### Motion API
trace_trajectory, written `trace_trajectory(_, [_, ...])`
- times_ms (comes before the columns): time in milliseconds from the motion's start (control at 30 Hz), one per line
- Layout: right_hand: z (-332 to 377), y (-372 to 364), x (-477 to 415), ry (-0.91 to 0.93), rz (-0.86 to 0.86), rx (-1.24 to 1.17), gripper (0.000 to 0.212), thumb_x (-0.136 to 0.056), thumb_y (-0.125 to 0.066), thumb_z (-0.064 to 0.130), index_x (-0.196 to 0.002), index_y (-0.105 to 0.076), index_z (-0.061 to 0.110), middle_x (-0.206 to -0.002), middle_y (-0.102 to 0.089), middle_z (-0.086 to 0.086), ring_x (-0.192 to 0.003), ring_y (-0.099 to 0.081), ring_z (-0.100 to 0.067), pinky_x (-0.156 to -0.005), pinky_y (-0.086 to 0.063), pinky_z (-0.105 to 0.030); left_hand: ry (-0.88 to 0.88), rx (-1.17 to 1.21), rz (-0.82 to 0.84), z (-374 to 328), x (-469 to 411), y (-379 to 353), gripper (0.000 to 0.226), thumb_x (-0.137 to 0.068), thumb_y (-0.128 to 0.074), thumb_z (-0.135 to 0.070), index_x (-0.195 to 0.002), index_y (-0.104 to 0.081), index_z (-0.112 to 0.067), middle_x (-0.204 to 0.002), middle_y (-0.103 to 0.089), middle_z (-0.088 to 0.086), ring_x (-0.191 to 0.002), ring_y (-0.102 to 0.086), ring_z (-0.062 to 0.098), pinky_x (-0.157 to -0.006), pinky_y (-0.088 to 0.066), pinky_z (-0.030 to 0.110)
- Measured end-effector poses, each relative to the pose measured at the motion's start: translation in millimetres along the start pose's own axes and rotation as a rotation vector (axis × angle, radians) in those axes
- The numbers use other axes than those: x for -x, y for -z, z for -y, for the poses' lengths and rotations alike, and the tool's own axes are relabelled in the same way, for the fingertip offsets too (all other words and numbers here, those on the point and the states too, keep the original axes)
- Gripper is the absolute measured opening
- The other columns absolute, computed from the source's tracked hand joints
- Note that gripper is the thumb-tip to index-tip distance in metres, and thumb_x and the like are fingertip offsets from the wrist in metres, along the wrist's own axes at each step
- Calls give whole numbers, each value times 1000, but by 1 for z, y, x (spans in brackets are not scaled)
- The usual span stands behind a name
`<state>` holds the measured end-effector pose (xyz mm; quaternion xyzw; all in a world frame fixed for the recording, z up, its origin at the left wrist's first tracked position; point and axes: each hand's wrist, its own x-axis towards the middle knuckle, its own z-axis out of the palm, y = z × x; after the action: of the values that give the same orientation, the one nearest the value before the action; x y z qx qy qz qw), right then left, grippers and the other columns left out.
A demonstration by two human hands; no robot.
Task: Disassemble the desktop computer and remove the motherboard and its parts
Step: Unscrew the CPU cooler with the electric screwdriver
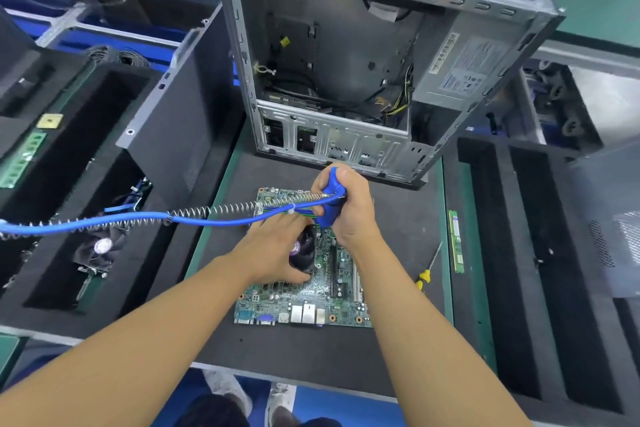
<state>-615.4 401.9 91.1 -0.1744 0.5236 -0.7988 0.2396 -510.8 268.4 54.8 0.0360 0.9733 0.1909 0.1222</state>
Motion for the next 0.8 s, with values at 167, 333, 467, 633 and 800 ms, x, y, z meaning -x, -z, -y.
trace_trajectory(167, [-2, -2, 0, 0, -15, 12, 36, -89, -52, 37, -69, -56, 7, -58, -52, -10, -43, -42, -21, -48, -28, -41, -13, -2, -7, 1, 1, 2, 92, -62, -70, -69, -139, -38, -32, -130, -44, -14, -118, -39, 15, -100, -35, 42])
trace_trajectory(333, [2, -3, 5, -20, -51, 37, 35, -86, -51, 37, -68, -56, 8, -58, -52, -9, -44, -42, -21, -49, -30, -36, 5, 11, 9, -1, 0, 2, 91, -60, -68, -69, -138, -37, -32, -128, -47, -14, -113, -47, 17, -92, -44, 42])
trace_trajectory(467, [4, -15, 11, 16, 27, 179, 29, -86, -49, 31, -68, -57, 9, -62, -55, -5, -47, -44, -20, -48, -38, -26, 31, 38, 48, -1, 0, 3, 84, -61, -67, -68, -130, -33, -34, -117, -51, -14, -99, -53, 18, -83, -51, 42])
trace_trajectory(633, [2, -13, 16, 76, 24, 218, 31, -91, -47, 32, -71, -58, 11, -63, -54, -3, -53, -44, -19, -54, -40, -26, 36, 124, 29, -1, 2, 0, 76, -64, -75, -61, -124, -39, -31, -99, -51, -15, -86, -52, 14, -66, -42, 29])
trace_trajectory(800, [2, -12, 16, 93, 15, 220, 24, -88, -45, 26, -70, -60, 21, -64, -55, 2, -56, -47, -15, -55, -42, -23, 49, 148, 54, -1, -1, 0, 79, -66, -77, -59, -128, -36, -31, -98, -51, -15, -85, -54, 14, -66, -45, 30])
